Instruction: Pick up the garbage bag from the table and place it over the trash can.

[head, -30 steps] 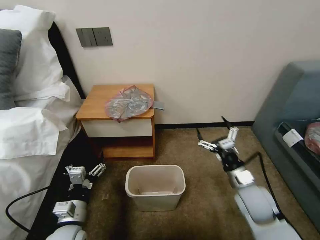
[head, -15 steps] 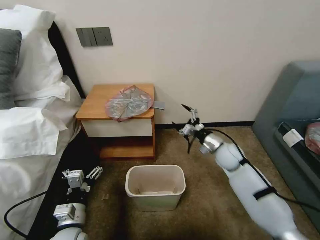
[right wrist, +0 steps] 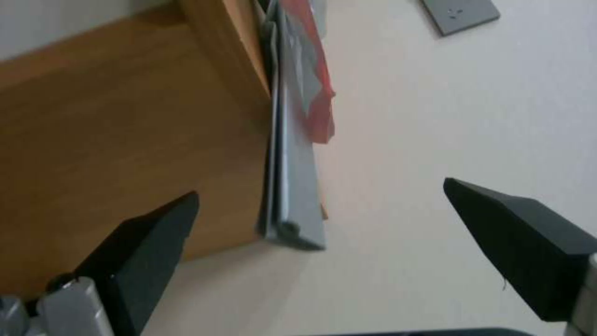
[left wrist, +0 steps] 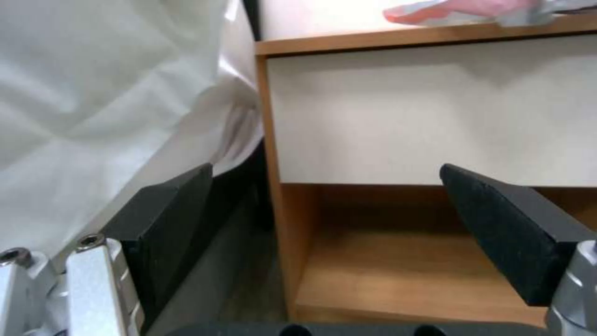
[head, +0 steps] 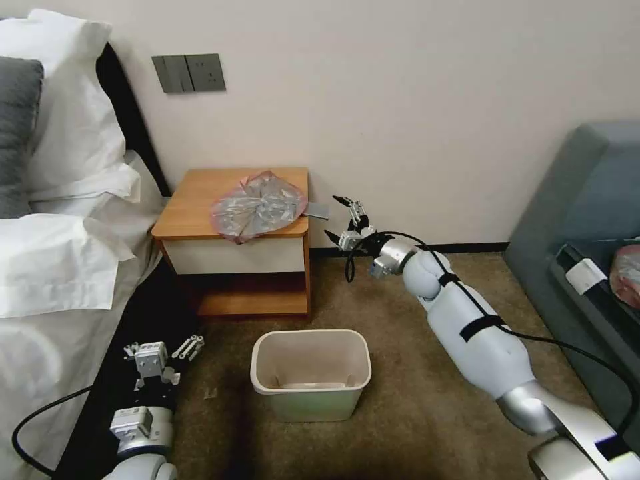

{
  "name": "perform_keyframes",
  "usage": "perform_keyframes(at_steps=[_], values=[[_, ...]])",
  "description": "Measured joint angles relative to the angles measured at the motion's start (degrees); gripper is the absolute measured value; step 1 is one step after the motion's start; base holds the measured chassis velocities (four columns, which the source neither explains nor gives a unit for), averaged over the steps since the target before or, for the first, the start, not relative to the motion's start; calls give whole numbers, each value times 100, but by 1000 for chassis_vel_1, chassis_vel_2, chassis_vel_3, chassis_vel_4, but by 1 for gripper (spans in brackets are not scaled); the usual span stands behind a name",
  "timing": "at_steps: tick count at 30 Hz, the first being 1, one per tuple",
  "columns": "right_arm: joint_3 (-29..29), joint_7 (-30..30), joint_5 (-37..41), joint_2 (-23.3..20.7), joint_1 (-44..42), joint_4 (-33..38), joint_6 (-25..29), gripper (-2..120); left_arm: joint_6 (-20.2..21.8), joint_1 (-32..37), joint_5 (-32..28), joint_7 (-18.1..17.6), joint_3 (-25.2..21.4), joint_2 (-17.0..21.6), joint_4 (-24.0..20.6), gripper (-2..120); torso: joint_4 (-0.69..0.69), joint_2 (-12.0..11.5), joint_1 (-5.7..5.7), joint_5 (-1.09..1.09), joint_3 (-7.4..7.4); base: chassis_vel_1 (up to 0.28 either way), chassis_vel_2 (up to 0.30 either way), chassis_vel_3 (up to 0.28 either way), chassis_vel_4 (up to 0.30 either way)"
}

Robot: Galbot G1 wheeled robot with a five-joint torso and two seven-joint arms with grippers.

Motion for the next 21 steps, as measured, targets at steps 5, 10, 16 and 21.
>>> perform_keyframes(at_steps=[5, 10, 16, 21], values=[[5, 5, -200, 221, 343, -496, 157, 95, 3, 2, -21, -87, -30, -18, 27, 93, 2, 0, 0, 0, 0, 0, 0, 0, 0], [37, 21, -186, 308, 390, -684, 192, 81, -5, 9, -40, -124, -67, -35, 28, 93, 0, 0, 0, 1, 0, 0, 0, 0, 0], [26, -5, -184, 315, 333, -617, 186, 56, 18, -47, -63, -136, -50, -49, 27, 93, 1, 0, 0, 0, -1, 0, 0, 0, 0], [26, -50, -176, 296, 297, -561, 169, 42, 22, -34, -64, -137, -14, -76, 23, 93, 1, 0, 0, 1, -1, 0, 0, 0, 0]])
